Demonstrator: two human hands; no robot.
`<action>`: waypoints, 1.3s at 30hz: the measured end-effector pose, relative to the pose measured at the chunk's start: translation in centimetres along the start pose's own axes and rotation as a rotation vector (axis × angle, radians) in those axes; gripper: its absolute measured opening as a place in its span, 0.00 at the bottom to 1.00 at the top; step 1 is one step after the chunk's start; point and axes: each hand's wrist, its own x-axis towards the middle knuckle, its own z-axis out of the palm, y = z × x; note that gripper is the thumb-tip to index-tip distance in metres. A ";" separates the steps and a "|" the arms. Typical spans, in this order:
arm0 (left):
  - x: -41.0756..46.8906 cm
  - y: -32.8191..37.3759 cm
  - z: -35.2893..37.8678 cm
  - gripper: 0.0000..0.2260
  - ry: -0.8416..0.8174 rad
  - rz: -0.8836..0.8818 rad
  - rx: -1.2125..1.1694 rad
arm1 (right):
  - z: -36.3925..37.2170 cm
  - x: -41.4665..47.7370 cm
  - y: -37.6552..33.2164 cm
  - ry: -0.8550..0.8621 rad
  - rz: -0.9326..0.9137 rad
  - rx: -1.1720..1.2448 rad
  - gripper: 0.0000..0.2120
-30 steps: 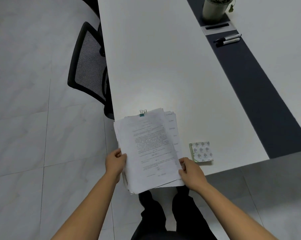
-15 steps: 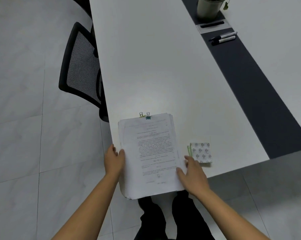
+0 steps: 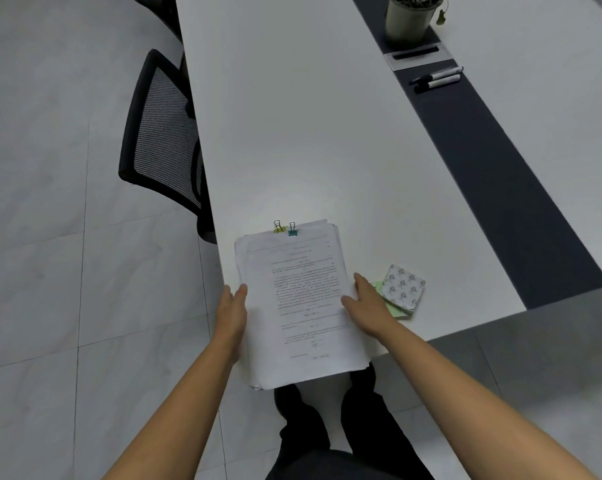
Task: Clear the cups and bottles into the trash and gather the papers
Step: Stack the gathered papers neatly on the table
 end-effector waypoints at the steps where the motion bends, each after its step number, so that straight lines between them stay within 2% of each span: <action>1: -1.0 -0.6 -0.3 0.28 -0.005 -0.010 -0.002 | 0.2 -0.7 0.9 0.022 0.022 -0.001 0.31; 5: -5.1 -4.2 -0.2 0.26 -0.044 -0.007 0.011 | 2.1 -4.4 3.4 0.041 -0.031 0.026 0.27; 10: -6.0 -6.4 0.4 0.29 -0.104 0.003 0.130 | 3.1 -5.5 4.2 0.054 -0.160 -0.092 0.26; 11: -5.9 -6.4 0.4 0.29 -0.106 0.007 0.148 | 2.7 -5.0 4.4 0.119 -0.159 -0.154 0.26; 13: -5.6 -6.5 0.2 0.29 -0.112 0.019 0.169 | 1.3 -3.6 4.4 0.359 -0.109 -0.293 0.30; 15: -5.5 -6.6 0.2 0.30 -0.110 0.023 0.182 | -0.7 -1.9 3.8 0.560 -0.003 -0.273 0.35; 16: -5.5 -6.7 0.3 0.30 -0.106 0.019 0.187 | -1.8 -1.0 3.5 0.594 0.069 -0.229 0.38; 19: -5.5 -7.0 0.4 0.30 -0.093 0.017 0.188 | -4.0 1.5 3.2 0.529 0.242 -0.209 0.47; 21: -5.5 -7.0 0.6 0.29 -0.083 0.013 0.188 | -4.3 2.4 3.5 0.461 0.260 -0.297 0.48; 31: -5.0 -7.5 0.7 0.29 -0.075 0.008 0.192 | -3.0 -0.1 5.2 0.476 -0.098 -0.350 0.40; 39: -4.9 -7.7 0.5 0.29 -0.068 0.006 0.188 | -2.2 -0.1 7.0 0.285 -0.125 -0.553 0.40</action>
